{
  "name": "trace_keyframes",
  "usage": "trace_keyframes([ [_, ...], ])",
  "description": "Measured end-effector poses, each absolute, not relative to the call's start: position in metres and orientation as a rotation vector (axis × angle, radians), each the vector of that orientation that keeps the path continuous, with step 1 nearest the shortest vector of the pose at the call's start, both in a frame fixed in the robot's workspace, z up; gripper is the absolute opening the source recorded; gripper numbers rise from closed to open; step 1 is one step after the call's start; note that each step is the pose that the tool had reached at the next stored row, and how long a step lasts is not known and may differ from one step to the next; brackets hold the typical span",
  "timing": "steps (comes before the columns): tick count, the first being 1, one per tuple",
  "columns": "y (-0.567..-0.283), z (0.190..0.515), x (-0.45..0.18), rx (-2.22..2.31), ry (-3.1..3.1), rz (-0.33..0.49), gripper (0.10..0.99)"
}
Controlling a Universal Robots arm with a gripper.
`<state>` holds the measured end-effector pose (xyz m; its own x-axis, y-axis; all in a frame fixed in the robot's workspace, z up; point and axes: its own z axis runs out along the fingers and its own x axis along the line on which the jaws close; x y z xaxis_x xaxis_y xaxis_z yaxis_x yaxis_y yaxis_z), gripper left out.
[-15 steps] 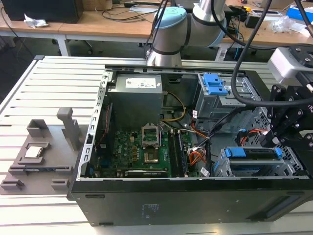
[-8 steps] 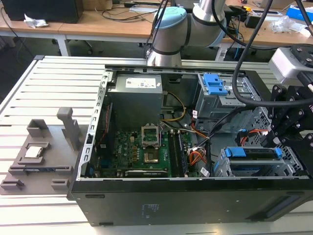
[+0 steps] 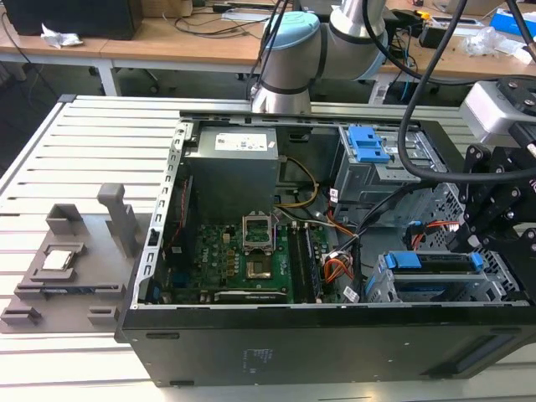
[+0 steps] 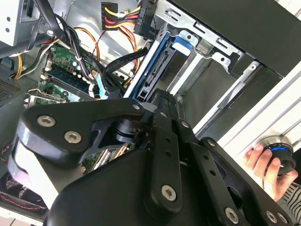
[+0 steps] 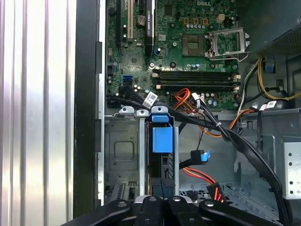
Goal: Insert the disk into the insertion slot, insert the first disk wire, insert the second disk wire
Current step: 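Insert the first disk wire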
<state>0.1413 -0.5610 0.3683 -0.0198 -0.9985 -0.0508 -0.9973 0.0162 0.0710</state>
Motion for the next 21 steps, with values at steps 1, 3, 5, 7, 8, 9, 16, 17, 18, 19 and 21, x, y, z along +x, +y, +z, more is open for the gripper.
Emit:
trace_keyframes([
  [1,-0.561,0.368,0.141,2.19,-2.23,-0.135,0.169],
  [3,-0.561,0.368,0.141,2.19,-2.23,-0.135,0.294],
  [5,-0.561,0.368,0.141,2.19,-2.23,-0.135,0.361],
  [7,-0.557,0.368,0.142,2.193,-2.226,-0.135,0.361],
  [8,-0.556,0.368,0.142,2.195,-2.224,-0.135,0.361],
  [9,-0.555,0.368,0.142,2.197,-2.222,-0.135,0.361],
  [16,-0.544,0.368,0.145,2.212,-2.206,-0.134,0.361],
  [17,-0.542,0.368,0.146,2.214,-2.204,-0.134,0.361],
  [18,-0.542,0.368,0.146,2.216,-2.202,-0.134,0.361],
  [19,-0.54,0.368,0.146,2.218,-2.199,-0.134,0.361],
  [21,-0.537,0.368,0.148,2.227,-2.19,-0.134,0.361],
])
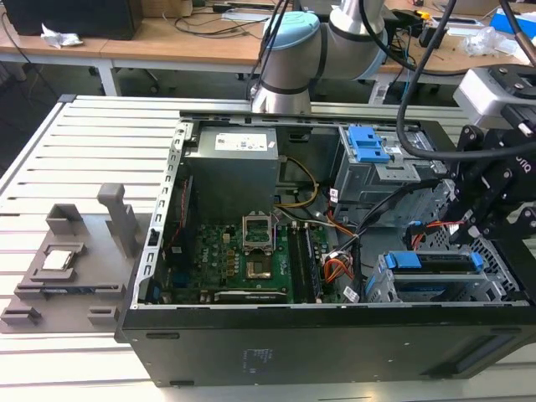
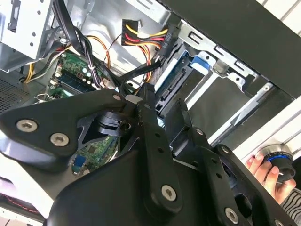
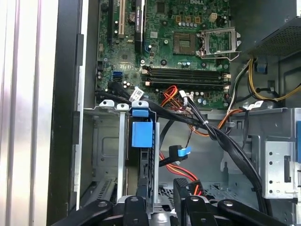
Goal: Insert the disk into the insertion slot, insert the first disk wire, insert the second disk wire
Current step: 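Insert the first disk wire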
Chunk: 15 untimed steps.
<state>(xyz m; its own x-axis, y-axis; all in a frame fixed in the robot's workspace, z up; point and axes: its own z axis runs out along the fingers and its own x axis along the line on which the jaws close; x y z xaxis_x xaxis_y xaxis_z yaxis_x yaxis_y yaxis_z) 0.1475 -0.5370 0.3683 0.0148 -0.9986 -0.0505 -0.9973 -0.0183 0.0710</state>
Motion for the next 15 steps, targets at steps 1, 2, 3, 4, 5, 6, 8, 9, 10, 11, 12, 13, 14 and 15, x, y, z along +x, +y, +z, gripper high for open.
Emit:
trace_keyframes([
  [1,-0.536,0.368,0.148,2.23,-2.187,-0.134,0.361],
  [2,-0.535,0.368,0.148,2.234,-2.183,-0.134,0.361],
  [3,-0.534,0.368,0.149,2.24,-2.176,-0.134,0.361],
  [4,-0.534,0.368,0.149,2.246,-2.17,-0.134,0.361],
  [5,-0.533,0.368,0.149,2.257,-2.157,-0.134,0.361],
  [6,-0.533,0.368,0.149,2.282,-2.13,-0.134,0.361],
  [8,-0.533,0.367,0.15,2.315,-2.091,-0.133,0.361],
  [9,-0.532,0.367,0.15,2.32,-2.085,-0.133,0.361],
  [10,-0.532,0.367,0.151,2.325,-2.08,-0.133,0.361],
  [11,-0.531,0.367,0.151,2.328,-2.076,-0.132,0.361],
  [12,-0.529,0.367,0.153,2.331,-2.072,-0.132,0.361],
  [13,-0.528,0.367,0.155,2.334,-2.069,-0.132,0.361],
  [14,-0.526,0.366,0.158,2.337,-2.064,-0.132,0.361],
  [15,-0.524,0.366,0.16,2.34,-2.06,-0.131,0.361],
])
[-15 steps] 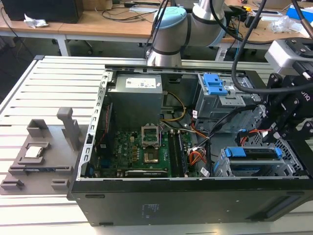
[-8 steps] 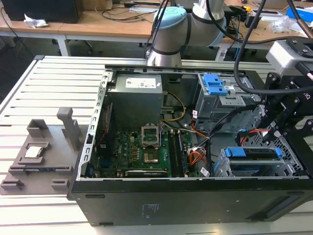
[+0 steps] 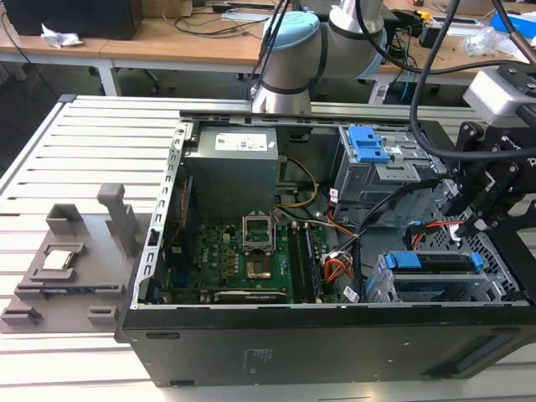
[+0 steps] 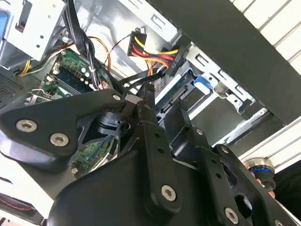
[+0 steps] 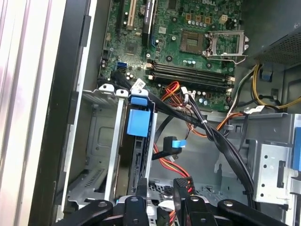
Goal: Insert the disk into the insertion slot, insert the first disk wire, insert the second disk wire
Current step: 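Insert the first disk wire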
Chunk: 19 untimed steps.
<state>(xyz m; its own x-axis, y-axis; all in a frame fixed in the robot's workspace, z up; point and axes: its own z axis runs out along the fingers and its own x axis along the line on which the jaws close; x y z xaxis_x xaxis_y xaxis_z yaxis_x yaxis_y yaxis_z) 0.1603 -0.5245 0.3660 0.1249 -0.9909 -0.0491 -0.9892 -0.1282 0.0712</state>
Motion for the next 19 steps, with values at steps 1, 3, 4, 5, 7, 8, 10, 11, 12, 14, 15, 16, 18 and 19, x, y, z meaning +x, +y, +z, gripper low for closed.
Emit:
trace_keyframes([
  [1,-0.524,0.366,0.162,2.342,-2.058,-0.131,0.361],
  [3,-0.521,0.365,0.165,2.347,-2.05,-0.129,0.361],
  [4,-0.52,0.364,0.168,2.351,-2.044,-0.128,0.361],
  [5,-0.519,0.364,0.17,2.355,-2.037,-0.125,0.361],
  [7,-0.517,0.363,0.173,2.36,-2.028,-0.122,0.361],
  [8,-0.516,0.362,0.175,2.364,-2.02,-0.119,0.361],
  [10,-0.514,0.361,0.18,2.37,-2.006,-0.113,0.361],
  [11,-0.513,0.361,0.181,2.373,-1.999,-0.11,0.361],
  [12,-0.512,0.36,0.183,2.376,-1.991,-0.106,0.361],
  [14,-0.512,0.359,0.186,2.387,-1.966,-0.096,0.361],
  [15,-0.512,0.358,0.186,2.39,-1.959,-0.094,0.361],
  [16,-0.512,0.358,0.187,2.393,-1.952,-0.091,0.361],
  [18,-0.512,0.357,0.188,2.399,-1.938,-0.085,0.361],
  [19,-0.512,0.357,0.188,2.401,-1.932,-0.082,0.361],
])
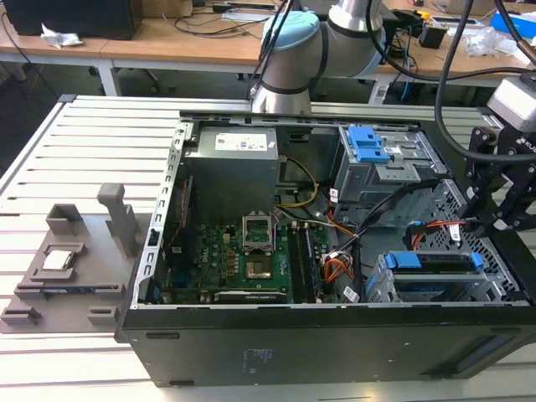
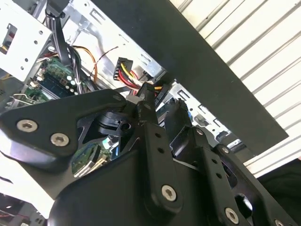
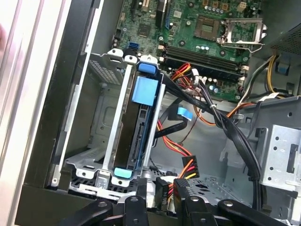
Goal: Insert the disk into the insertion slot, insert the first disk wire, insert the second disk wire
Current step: 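Insert the first disk wire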
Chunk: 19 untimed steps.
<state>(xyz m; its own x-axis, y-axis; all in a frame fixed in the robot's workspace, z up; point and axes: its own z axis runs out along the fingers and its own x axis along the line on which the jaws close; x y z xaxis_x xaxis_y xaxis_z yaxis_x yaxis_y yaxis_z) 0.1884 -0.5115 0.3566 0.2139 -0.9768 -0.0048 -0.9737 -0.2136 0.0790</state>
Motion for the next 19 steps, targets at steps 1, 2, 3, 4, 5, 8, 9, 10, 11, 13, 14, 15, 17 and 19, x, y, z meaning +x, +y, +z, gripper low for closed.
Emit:
trace_keyframes([
  [1,-0.5114,0.3562,0.189,2.404,-1.925,-0.079,0.361],
  [2,-0.5113,0.3558,0.1894,2.409,-1.914,-0.075,0.361],
  [3,-0.5113,0.3558,0.1894,2.41,-1.913,-0.075,0.361],
  [4,-0.5113,0.3558,0.1895,2.41,-1.912,-0.075,0.361],
  [5,-0.5112,0.3558,0.1895,2.412,-1.91,-0.075,0.361],
  [8,-0.5112,0.3558,0.1895,2.414,-1.907,-0.075,0.345],
  [9,-0.5112,0.3558,0.1895,2.414,-1.907,-0.075,0.345],
  [10,-0.5112,0.356,0.1895,2.415,-1.905,-0.074,0.216],
  [11,-0.5112,0.356,0.1895,2.416,-1.903,-0.074,0.173],
  [13,-0.5112,0.3558,0.1895,2.418,-1.901,-0.074,0.173],
  [14,-0.5112,0.3558,0.1895,2.418,-1.9,-0.074,0.173],
  [15,-0.5112,0.3558,0.1895,2.419,-1.899,-0.074,0.173],
  [17,-0.5112,0.3558,0.1895,2.42,-1.898,-0.074,0.173],
  [19,-0.5112,0.357,0.1888,2.421,-1.899,-0.073,0.173],
])
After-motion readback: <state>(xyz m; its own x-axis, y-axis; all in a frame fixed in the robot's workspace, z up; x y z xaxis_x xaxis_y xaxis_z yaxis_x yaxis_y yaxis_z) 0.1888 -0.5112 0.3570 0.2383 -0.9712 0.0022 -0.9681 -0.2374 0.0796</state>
